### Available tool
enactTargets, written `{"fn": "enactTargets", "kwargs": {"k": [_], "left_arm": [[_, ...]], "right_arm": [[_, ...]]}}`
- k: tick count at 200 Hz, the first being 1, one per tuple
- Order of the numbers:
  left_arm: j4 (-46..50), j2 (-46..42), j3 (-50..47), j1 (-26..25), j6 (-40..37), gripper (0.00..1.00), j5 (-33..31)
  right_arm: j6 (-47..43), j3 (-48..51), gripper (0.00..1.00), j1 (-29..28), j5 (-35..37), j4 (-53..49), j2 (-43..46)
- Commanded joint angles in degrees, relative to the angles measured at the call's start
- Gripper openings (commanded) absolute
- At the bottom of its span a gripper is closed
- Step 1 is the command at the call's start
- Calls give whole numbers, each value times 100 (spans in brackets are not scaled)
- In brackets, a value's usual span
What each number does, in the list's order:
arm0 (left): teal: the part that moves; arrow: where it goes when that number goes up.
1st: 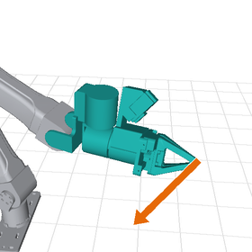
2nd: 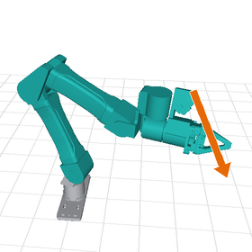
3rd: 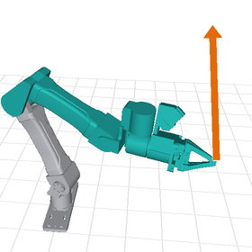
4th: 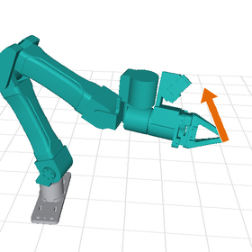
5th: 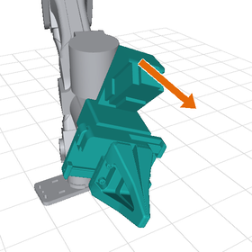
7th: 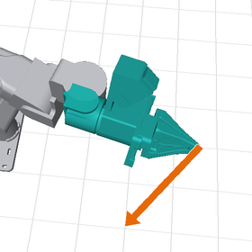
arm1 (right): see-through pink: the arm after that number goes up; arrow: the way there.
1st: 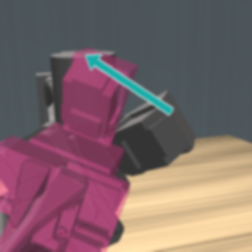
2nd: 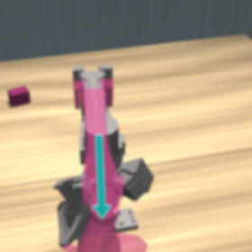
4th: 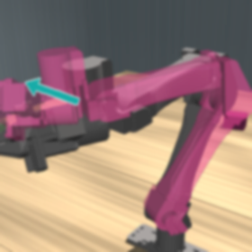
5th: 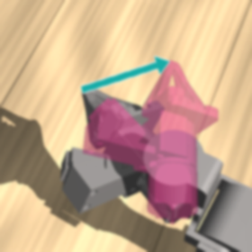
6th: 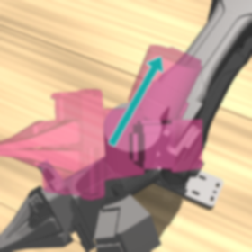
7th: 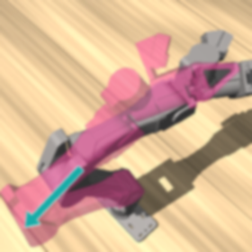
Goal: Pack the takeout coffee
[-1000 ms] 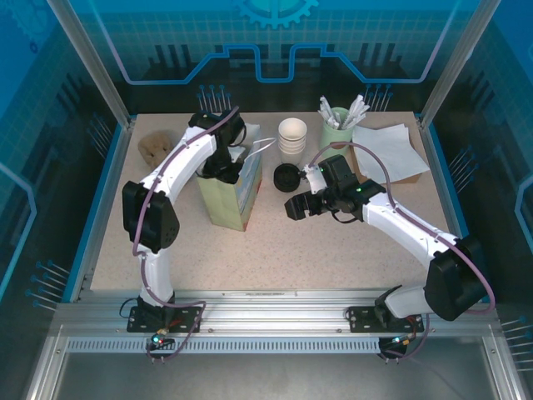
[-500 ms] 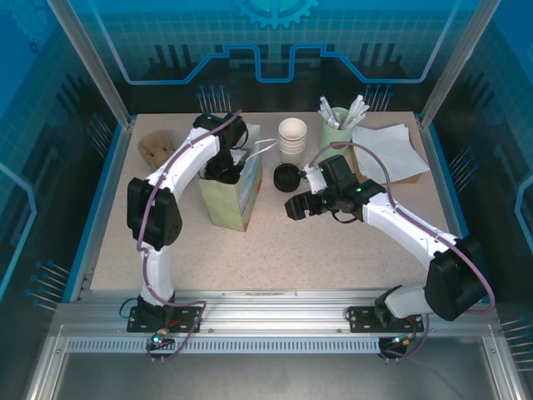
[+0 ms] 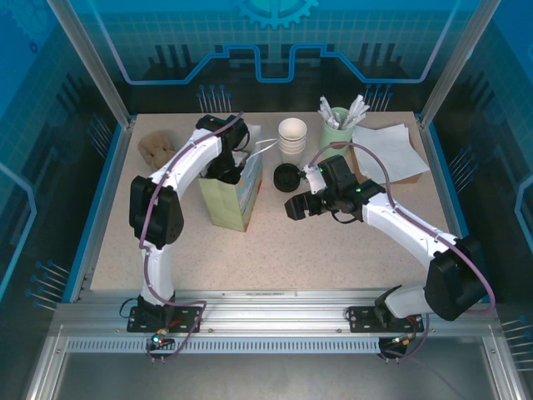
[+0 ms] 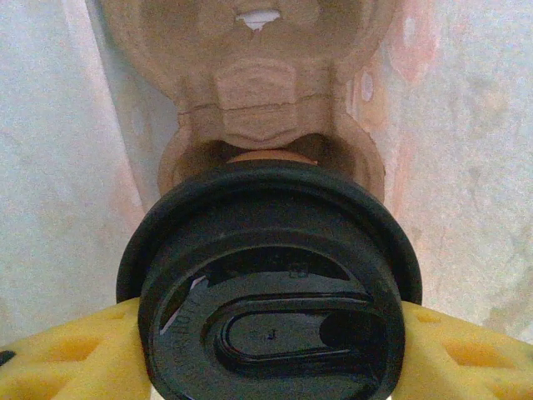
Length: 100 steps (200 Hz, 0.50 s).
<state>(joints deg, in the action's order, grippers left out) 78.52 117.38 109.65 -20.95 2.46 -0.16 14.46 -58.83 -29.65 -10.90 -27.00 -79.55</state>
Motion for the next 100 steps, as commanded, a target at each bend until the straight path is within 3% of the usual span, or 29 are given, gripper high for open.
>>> {"fn": "enactTargets", "kwargs": {"k": [1, 100], "left_arm": [[-23, 136, -60, -32, -35, 40, 18], [-75, 244, -9, -23, -108, 40, 10]], "right_arm": [[-71, -73, 89, -108, 6, -42, -33], [-92, -118, 89, -110, 9, -68, -48]]}}
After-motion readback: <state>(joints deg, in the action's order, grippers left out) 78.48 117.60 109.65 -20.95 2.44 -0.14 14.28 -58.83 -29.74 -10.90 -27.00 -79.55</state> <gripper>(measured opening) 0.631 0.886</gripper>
